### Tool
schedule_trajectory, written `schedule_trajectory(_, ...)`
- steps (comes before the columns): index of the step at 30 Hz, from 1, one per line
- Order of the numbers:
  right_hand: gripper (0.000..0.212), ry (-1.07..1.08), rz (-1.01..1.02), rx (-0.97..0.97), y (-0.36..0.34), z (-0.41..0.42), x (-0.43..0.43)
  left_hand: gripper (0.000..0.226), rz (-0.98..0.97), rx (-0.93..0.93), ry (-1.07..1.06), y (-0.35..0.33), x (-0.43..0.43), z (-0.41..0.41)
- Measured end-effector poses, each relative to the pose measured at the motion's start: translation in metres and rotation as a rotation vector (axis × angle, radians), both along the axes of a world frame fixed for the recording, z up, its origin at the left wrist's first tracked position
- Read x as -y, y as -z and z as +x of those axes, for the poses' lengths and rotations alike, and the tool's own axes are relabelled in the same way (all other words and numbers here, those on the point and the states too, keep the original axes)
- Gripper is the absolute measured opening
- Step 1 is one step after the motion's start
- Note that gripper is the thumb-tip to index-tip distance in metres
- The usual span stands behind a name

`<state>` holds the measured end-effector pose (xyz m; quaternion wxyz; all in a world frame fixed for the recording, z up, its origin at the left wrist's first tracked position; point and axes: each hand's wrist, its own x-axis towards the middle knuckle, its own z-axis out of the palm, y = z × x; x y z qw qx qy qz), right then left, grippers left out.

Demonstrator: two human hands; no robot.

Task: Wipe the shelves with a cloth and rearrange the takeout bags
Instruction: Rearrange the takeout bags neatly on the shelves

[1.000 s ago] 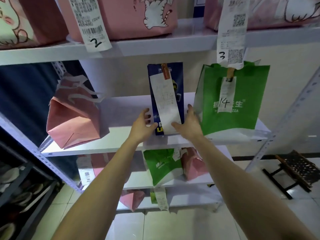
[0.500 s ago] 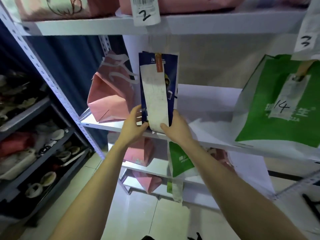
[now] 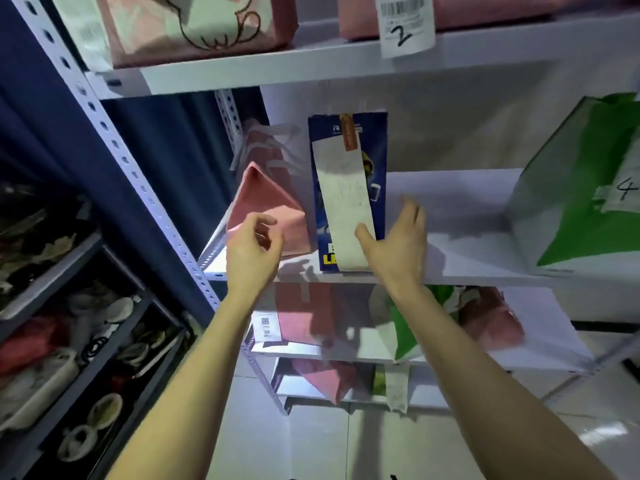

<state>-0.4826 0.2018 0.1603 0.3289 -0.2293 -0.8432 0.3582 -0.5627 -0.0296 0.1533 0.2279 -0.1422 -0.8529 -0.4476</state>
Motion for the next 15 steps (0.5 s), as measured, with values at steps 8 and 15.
schedule_trajectory(8,0.018,-0.164,0.152,-0.087,-0.017,0.013,0.067,0.039,-0.177,-0.039,-0.144,-0.035,0.042,-0.041)
schedule_trajectory(15,0.026,-0.309,0.161,0.168,-0.009,0.011,0.109,0.006,-0.324,-0.085,-0.135,-0.051,0.066,-0.051)
